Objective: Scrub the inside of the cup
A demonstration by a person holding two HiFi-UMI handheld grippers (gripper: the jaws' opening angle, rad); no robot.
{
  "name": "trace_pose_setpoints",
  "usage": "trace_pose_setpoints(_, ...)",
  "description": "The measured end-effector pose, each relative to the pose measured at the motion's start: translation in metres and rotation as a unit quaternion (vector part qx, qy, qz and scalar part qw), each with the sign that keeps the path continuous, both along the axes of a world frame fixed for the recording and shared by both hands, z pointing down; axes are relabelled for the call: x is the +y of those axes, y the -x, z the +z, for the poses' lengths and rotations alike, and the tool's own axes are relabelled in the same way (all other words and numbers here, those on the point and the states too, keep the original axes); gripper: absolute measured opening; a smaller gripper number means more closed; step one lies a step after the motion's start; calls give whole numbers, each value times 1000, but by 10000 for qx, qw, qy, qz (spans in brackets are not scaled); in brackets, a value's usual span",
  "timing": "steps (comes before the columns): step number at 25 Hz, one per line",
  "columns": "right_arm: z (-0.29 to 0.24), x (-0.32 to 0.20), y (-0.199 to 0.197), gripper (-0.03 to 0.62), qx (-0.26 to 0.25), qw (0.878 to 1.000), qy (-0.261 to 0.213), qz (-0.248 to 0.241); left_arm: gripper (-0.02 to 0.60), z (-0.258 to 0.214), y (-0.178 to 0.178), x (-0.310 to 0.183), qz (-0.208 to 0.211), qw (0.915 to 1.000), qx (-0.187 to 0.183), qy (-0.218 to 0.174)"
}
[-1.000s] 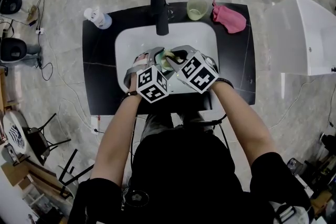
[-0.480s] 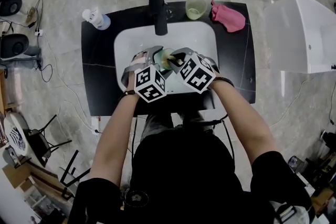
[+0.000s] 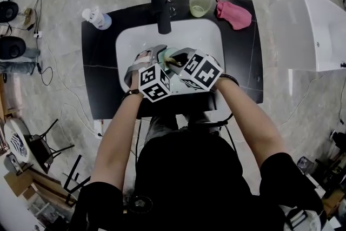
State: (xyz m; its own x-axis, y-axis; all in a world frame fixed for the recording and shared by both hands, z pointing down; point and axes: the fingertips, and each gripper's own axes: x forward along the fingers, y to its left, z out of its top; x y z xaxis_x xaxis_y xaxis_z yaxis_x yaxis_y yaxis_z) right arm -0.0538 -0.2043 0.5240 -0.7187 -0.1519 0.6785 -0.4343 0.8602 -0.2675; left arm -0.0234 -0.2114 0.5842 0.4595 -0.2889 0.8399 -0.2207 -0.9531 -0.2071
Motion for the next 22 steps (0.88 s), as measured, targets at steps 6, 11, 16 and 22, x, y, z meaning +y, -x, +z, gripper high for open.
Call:
trace_pose_setpoints(6,1,-9,-1,41,2,9994,-201,288,374,3,-2,1,4,9998,67,171)
trace_pose_setpoints(11,4,-22,-6,41,118,9969,-496,600,374,6,-6,-2,-76,9995,166,248)
trace_pose_setpoints(16,22,-26,-16,41,575,9935,-673,716,374,11,-7,-4,-6,9995,182,241)
trace_pose_setpoints(22,42,-19,-26,41,953,9922,-421,691,374,23,-8,-6,153,9995,170,212)
